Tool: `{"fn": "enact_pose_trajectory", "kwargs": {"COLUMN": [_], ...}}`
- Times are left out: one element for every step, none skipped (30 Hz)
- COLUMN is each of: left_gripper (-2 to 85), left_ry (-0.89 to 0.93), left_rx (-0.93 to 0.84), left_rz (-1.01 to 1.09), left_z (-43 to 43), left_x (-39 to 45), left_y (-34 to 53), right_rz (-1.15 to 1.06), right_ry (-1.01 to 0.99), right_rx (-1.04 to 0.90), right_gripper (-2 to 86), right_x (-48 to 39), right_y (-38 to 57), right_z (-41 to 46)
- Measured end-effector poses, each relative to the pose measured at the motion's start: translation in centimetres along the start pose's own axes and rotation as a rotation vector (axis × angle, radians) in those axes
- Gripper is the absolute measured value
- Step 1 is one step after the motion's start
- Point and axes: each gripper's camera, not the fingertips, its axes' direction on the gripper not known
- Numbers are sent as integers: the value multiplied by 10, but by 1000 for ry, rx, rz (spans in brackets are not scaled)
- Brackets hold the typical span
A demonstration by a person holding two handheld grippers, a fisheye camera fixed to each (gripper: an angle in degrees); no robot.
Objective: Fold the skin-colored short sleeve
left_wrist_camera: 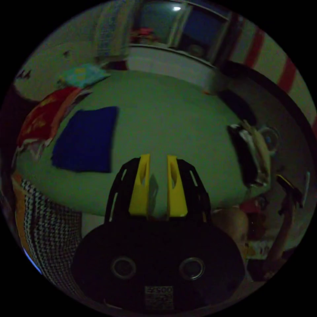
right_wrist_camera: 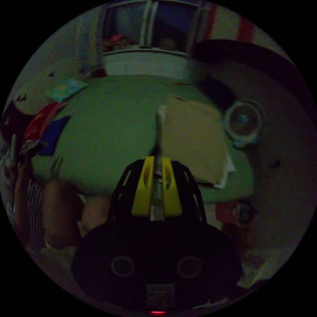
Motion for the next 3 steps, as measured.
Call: {"fn": "enact_pose_trajectory", "kwargs": {"left_gripper": [95,102,105], "left_ry": [-11,1,1], "left_rx": [-21,-16,-16], "left_rz": [-36,-56,-66], "left_z": [5,10,13], "left_x": [-30,-56,-68], "left_y": [1,2,2], "right_rz": [-22,-65,-98], "right_ry": [-22,-61,-85], "right_rx": [-4,-24,-53], "right_gripper": [9,5,2], "right_x": [-15,-42,-68], "right_y": [-3,-8,-13], "right_z": [8,23,37]}}
